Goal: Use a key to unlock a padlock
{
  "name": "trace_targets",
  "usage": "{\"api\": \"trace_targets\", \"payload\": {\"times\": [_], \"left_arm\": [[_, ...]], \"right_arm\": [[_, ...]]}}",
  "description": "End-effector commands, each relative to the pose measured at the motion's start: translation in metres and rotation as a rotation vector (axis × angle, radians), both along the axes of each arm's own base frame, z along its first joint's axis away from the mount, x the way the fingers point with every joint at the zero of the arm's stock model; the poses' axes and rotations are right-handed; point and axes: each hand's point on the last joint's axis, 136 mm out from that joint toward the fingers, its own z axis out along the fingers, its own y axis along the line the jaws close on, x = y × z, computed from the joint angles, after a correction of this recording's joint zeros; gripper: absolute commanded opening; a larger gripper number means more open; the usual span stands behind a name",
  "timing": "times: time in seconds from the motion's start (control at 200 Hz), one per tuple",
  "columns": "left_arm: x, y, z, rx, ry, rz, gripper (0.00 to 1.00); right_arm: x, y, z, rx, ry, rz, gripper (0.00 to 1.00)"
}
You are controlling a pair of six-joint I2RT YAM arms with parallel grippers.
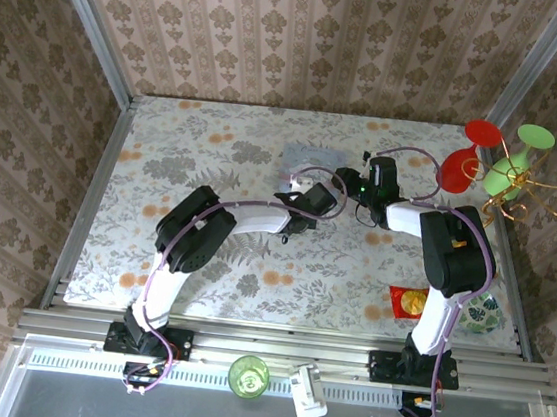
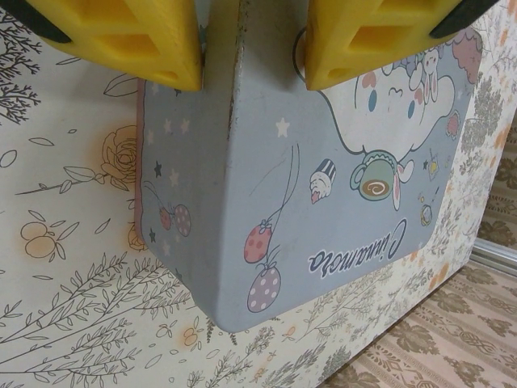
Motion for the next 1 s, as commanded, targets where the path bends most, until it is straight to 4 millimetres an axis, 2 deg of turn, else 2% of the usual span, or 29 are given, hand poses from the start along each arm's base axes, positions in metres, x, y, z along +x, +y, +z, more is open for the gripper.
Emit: {"api": "trace_targets", "payload": {"times": [0.0, 0.12, 0.16, 0.225, 0.3, 0.55, 0.75, 0.825, 0.905, 0.995], "left_arm": [[-0.013, 0.040, -0.036, 0.127, 0.084, 0.046, 0.27], [-0.011, 0.048, -0.036, 0.136, 0.079, 0.047, 0.25], [-0.010, 0.049, -0.037, 0.133, 0.082, 0.041, 0.19], [-0.008, 0.041, -0.037, 0.112, 0.070, 0.007, 0.16], [-0.002, 0.025, -0.031, 0.087, 0.036, -0.056, 0.07], [0.005, -0.004, -0.002, 0.145, -0.140, -0.305, 0.06], [0.014, -0.032, 0.006, 0.169, -0.205, -0.549, 0.04], [0.013, -0.043, 0.010, 0.128, -0.230, -0.622, 0.05], [0.013, -0.049, 0.013, 0.115, -0.245, -0.692, 0.05], [0.018, -0.045, 0.020, 0.153, -0.269, -0.738, 0.05]], "right_arm": [[-0.029, -0.003, -0.047, -0.033, 0.171, 0.019, 0.37], [-0.028, -0.003, -0.047, -0.038, 0.167, 0.022, 0.37], [-0.029, -0.003, -0.048, -0.034, 0.170, 0.025, 0.37], [-0.029, -0.003, -0.050, -0.026, 0.171, 0.022, 0.37], [-0.028, -0.002, -0.052, -0.018, 0.174, 0.021, 0.37], [-0.029, -0.001, -0.055, -0.020, 0.177, 0.032, 0.37], [-0.029, 0.001, -0.057, -0.024, 0.183, 0.048, 0.37], [-0.030, 0.001, -0.060, -0.026, 0.190, 0.052, 0.37], [-0.031, 0.001, -0.062, -0.024, 0.193, 0.053, 0.37], [-0.032, 0.001, -0.063, -0.026, 0.198, 0.058, 0.37]]}}
